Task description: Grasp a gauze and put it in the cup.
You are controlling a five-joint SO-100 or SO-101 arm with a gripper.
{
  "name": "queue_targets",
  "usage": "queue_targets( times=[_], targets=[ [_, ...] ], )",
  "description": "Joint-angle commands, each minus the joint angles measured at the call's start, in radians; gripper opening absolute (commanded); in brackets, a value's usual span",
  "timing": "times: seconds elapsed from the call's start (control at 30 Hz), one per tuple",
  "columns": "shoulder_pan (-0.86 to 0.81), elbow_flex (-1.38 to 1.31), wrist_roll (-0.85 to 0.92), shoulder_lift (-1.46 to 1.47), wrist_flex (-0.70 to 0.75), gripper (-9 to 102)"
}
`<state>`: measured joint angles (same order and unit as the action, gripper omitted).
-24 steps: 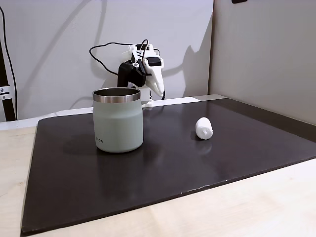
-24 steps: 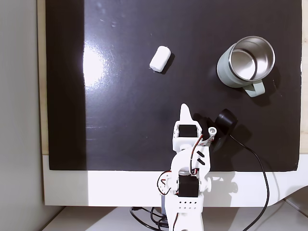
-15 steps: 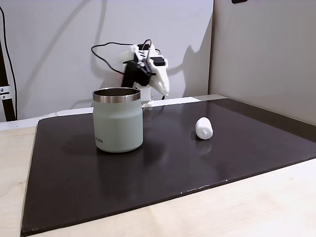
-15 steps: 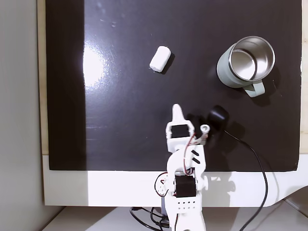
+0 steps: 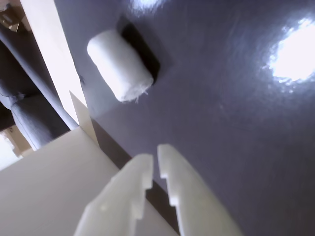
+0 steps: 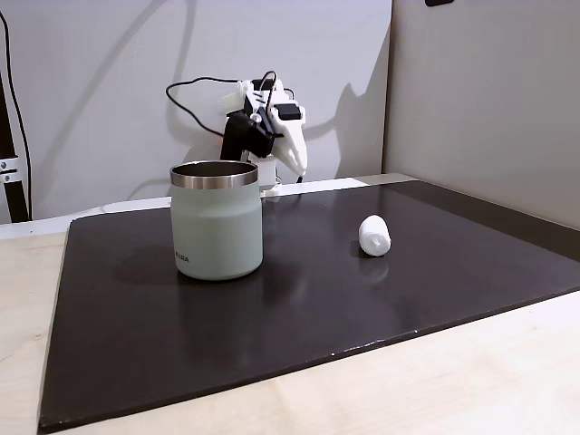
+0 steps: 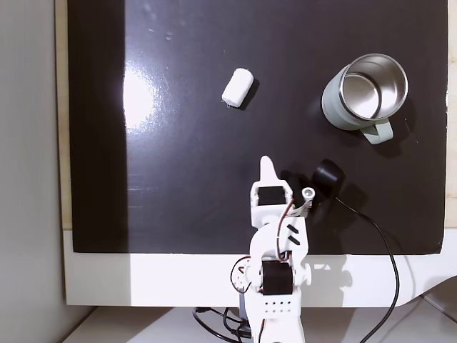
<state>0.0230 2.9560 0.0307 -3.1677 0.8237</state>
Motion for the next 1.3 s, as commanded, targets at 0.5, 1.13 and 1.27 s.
queue_targets(
  times=[0.5, 1.13, 1.27],
  targets=[
    [0.066, -1.049, 0.396, 0.781, 0.350, 8],
    [0.044, -1.957, 0.853, 1.723, 0.904, 31],
    [0.017, -2.029, 0.870, 1.830, 0.908, 31]
  ],
)
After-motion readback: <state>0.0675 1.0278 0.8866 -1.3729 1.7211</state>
